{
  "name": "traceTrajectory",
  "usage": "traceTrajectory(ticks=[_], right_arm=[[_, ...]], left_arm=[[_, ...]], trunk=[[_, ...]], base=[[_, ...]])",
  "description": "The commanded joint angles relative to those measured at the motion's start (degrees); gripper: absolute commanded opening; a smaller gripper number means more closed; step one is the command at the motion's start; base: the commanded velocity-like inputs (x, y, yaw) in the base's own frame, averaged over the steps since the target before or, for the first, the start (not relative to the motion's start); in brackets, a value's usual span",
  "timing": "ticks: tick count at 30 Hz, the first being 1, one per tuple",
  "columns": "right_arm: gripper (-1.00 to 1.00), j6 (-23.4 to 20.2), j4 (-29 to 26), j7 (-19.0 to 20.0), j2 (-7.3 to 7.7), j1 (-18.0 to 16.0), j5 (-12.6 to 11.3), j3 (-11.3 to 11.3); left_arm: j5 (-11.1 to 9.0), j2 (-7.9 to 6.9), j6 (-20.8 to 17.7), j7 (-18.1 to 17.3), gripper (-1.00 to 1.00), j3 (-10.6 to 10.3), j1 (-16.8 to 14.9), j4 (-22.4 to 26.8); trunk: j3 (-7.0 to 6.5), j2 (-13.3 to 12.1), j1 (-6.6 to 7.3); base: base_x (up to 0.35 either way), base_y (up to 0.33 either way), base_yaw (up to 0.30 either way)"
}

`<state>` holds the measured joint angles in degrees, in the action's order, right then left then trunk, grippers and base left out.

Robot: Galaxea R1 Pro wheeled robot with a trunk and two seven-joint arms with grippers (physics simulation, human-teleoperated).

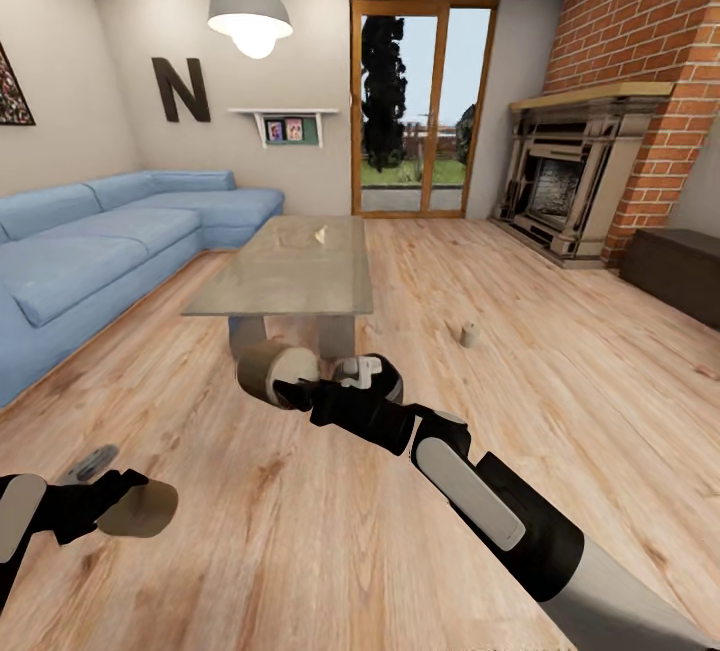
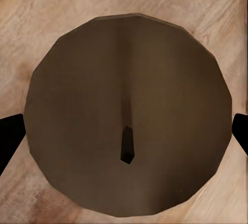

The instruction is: Place each of the two pumpkins and all three candles from the living room inside a cabinet in the living room (use any cabinet), then make sure every cabinet is closed, and position the cauldron so it is next to a table in the living room.

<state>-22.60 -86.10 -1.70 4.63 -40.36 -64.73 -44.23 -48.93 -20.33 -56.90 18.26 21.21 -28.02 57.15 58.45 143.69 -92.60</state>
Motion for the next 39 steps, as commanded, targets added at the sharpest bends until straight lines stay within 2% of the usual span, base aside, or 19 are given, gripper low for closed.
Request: traceTrajectory(ticks=[1,25,39], right_arm=[[-1.00,-0.08,-0.03,-0.15,0.02,-0.07,-0.40,-0.07],[-1.00,-0.08,-0.03,-0.23,0.02,-0.07,-0.33,-0.07],[-1.00,-0.09,-0.12,-0.23,0.02,-0.07,-0.32,-0.07]], left_arm=[[-0.78,0.01,-0.14,0.55,-1.00,0.06,-0.02,0.07],[-0.80,0.05,-0.14,0.55,-1.00,-0.20,-0.02,0.07],[-0.82,0.04,-0.14,0.55,-1.00,-0.15,-0.02,0.07]], trunk=[[0.00,0.02,0.01],[-1.32,0.02,0.01],[-2.09,0.02,0.01]], base=[[0.000,0.021,-0.250],[-0.001,0.001,-0.250],[-0.157,-0.032,-0.250]])
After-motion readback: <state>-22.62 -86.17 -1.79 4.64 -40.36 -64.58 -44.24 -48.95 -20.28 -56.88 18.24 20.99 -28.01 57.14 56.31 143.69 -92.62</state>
